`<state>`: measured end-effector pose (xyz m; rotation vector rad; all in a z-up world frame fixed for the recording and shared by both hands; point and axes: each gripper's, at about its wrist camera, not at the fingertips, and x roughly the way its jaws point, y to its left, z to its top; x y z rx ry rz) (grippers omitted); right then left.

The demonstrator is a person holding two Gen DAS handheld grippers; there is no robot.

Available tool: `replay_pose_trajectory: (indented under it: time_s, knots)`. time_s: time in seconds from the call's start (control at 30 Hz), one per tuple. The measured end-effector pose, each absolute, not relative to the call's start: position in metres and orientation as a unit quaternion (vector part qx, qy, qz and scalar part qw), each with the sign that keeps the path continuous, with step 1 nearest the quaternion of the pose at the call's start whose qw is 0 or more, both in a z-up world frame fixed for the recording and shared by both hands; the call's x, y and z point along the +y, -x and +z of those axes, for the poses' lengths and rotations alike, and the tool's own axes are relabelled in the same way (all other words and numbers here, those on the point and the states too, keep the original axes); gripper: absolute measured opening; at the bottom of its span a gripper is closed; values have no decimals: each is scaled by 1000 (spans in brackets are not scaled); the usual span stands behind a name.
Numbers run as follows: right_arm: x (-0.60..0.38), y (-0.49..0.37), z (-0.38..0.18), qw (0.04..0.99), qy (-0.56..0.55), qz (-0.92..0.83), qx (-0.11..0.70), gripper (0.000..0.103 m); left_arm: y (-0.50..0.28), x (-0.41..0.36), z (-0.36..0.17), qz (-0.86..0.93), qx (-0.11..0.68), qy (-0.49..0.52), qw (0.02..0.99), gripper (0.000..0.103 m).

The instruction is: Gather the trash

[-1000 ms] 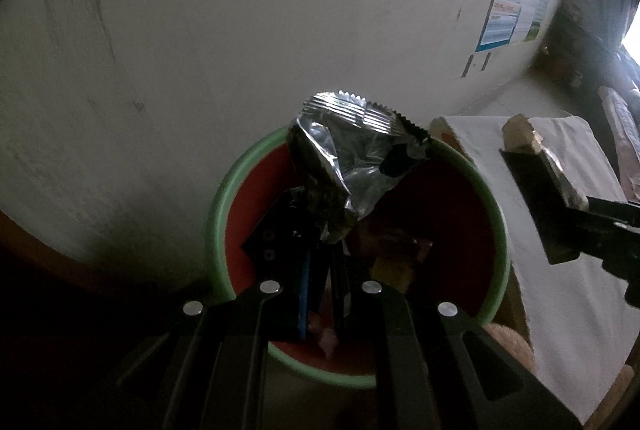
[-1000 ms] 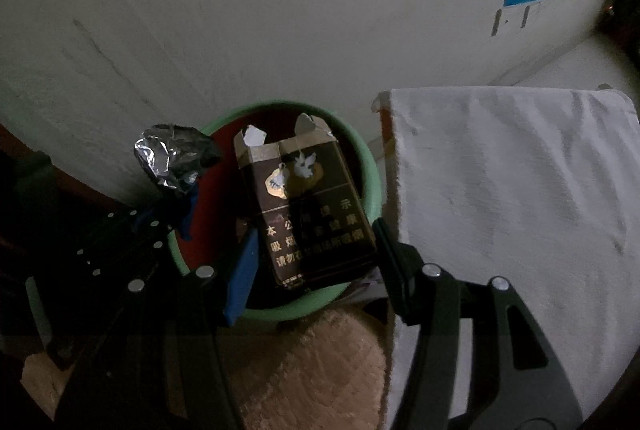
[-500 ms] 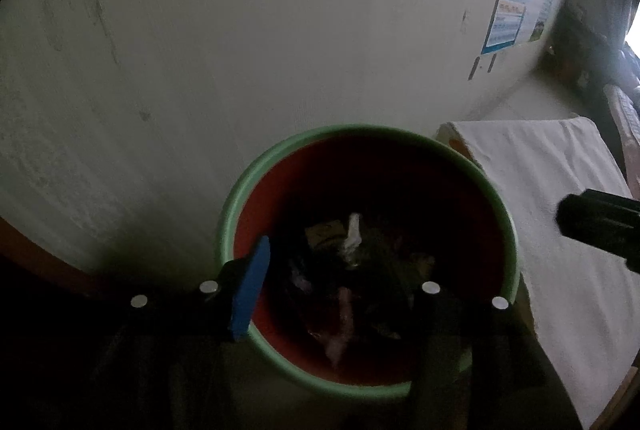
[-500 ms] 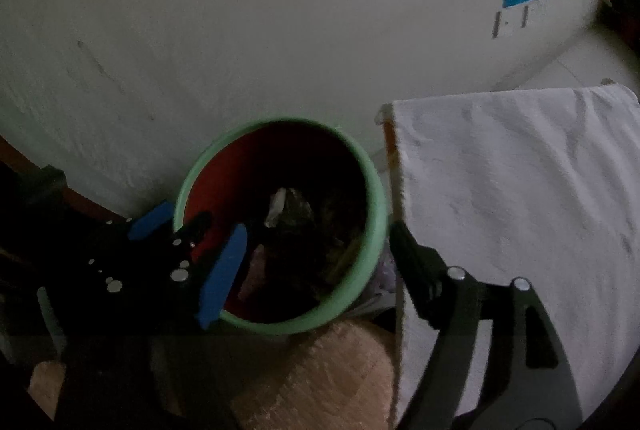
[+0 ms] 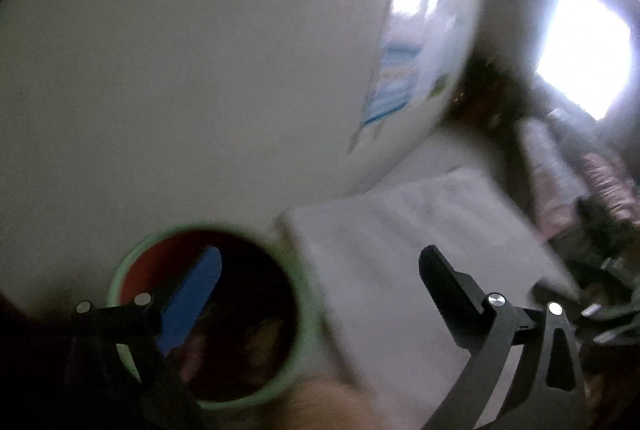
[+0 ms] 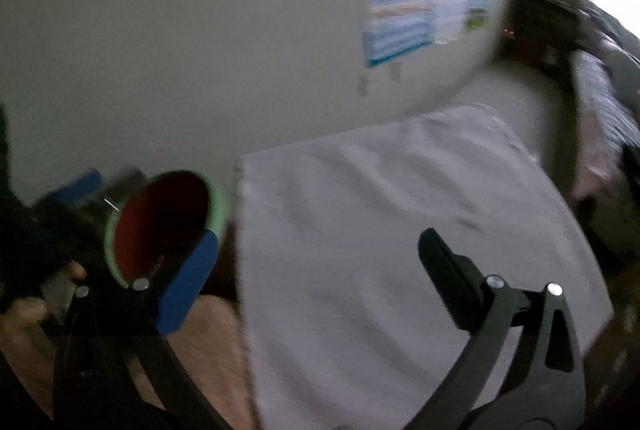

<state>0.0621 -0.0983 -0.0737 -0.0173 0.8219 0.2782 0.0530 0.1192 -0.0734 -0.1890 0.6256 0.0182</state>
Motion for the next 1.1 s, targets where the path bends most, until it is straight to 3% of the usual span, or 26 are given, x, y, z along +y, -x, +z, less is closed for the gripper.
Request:
replay_pose_trajectory:
  time_s: [0.4, 1.1]
  knots:
    - [-215, -12, -43, 961, -63, 33, 267, 99, -45, 12, -12, -53, 240, 74, 967, 95]
    - [-240, -3, -62, 954, -106, 33, 278, 99, -32, -7, -4, -21, 234, 53, 970, 95]
